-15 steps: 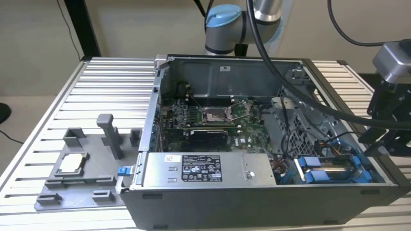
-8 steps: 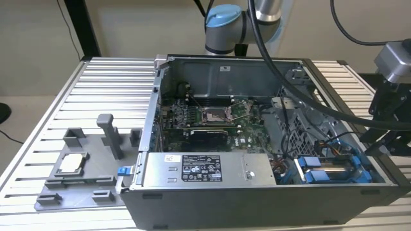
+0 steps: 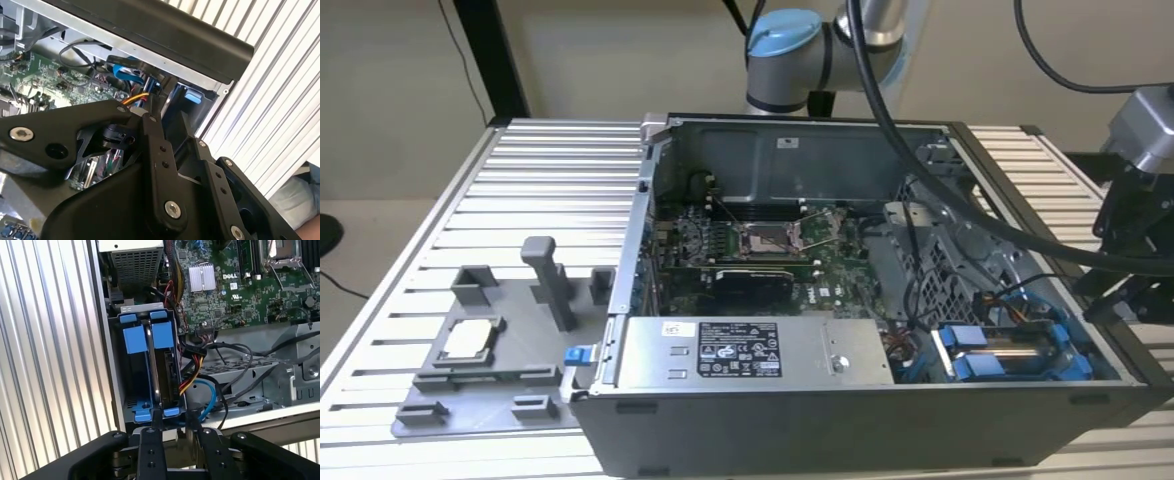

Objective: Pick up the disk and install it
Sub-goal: 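Insert the second disk wire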

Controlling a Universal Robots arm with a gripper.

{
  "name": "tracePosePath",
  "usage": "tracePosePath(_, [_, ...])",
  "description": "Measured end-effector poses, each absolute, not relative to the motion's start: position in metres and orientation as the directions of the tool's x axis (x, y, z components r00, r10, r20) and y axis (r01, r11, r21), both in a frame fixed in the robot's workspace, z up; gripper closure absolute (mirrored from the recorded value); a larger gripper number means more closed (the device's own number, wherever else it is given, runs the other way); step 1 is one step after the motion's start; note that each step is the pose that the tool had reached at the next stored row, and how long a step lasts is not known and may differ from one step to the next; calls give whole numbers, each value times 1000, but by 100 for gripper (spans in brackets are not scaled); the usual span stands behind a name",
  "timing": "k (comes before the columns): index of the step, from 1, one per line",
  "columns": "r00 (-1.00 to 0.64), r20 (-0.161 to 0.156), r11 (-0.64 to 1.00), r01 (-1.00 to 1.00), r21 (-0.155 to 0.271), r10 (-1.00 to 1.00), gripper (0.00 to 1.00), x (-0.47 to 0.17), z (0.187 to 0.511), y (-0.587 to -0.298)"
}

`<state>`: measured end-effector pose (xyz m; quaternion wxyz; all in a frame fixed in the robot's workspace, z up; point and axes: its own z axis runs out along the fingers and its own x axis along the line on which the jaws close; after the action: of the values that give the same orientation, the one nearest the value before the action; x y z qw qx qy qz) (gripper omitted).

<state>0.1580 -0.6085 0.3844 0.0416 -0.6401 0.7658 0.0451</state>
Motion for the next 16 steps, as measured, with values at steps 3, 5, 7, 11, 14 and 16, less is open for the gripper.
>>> tracePosePath(3, [-177, -124, 176, -984, 19, -976, 0, 161, 385, -609])
tracePosePath(5, [-178, -125, 176, -984, 21, -976, 0, 163, 385, -610])
tracePosePath(7, [-178, -127, 176, -984, 24, -976, 0, 165, 386, -611])
tracePosePath(11, [-179, -136, 177, -984, 26, -974, 0, 170, 386, -611])
tracePosePath(14, [-180, -144, 178, -984, 28, -973, 0, 172, 386, -612])
tracePosePath(16, [-181, -148, 178, -984, 28, -972, 0, 175, 386, -612])
